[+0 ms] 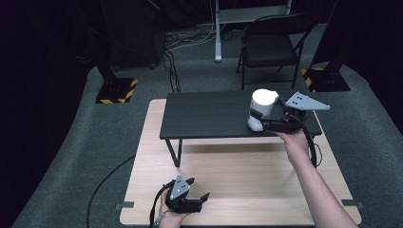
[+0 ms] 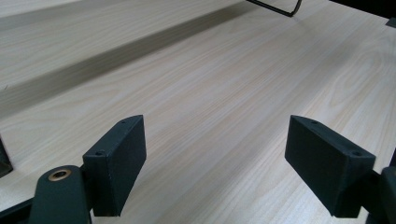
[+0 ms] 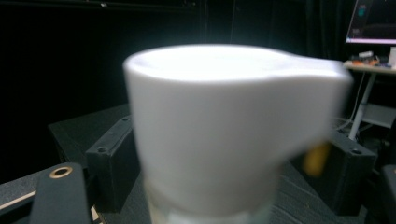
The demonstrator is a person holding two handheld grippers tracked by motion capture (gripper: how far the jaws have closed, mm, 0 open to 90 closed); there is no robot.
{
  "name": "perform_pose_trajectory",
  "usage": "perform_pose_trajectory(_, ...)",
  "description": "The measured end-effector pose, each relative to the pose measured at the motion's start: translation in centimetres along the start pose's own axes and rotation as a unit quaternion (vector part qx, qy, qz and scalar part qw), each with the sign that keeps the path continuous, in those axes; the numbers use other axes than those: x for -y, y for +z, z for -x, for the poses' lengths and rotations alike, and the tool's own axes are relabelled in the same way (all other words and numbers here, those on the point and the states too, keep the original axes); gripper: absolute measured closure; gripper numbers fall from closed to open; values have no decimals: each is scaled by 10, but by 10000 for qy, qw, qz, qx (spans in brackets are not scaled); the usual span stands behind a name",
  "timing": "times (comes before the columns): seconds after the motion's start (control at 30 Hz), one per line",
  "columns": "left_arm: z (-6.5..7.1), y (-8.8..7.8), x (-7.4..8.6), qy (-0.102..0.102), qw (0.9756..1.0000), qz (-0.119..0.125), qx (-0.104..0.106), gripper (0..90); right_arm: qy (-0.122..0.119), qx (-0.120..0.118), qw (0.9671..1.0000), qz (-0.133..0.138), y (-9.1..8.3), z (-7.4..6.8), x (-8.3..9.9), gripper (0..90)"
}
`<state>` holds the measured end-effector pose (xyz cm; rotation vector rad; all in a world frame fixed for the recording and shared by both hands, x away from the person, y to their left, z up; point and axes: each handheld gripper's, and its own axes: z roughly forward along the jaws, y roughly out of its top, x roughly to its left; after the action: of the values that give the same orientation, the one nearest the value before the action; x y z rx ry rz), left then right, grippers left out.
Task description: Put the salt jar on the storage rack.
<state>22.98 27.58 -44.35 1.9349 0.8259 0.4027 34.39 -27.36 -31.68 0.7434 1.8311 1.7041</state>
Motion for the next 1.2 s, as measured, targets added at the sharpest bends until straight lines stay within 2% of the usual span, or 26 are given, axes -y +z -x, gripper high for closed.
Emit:
perform_pose_trajectory(0.27, 0, 0, 0, -7, 10000, -4, -6, 206, -169, 5, 9999, -15, -9, -1, 1, 163)
perform_pose_trajectory(0.53, 1, 1, 0, 4, 10000, -14, -5, 206, -184, -13, 9998, -109, -30, 3, 20, 155)
perform_pose_trajectory(0.7, 0, 0, 0, -3, 10000, -13, -18, 206, -255, -139, 9994, -197, -50, 1, 39, 142)
perform_pose_trajectory(0.77, 0, 0, 0, -2, 10000, -17, -17, 206, -363, -250, 9988, -234, -66, -2, 54, 129)
perform_pose_trajectory(0.8, 1, 0, 0, -4, 10000, -16, -20, 206, -363, -250, 9988, -234, -66, -2, 54, 129)
perform_pose_trajectory(0.9, 1, 0, 0, -5, 10000, -13, -27, 206, -478, -311, 9982, -193, -85, -5, 74, 117)
perform_pose_trajectory(1.03, 2, 1, 0, -8, 10000, -15, -30, 206, -493, -246, 9980, -300, -104, -7, 92, 101)
perform_pose_trajectory(1.2, 2, 0, 0, -22, 10000, -13, -39, 206, -503, -32, 9970, -594, -124, -10, 115, 90)
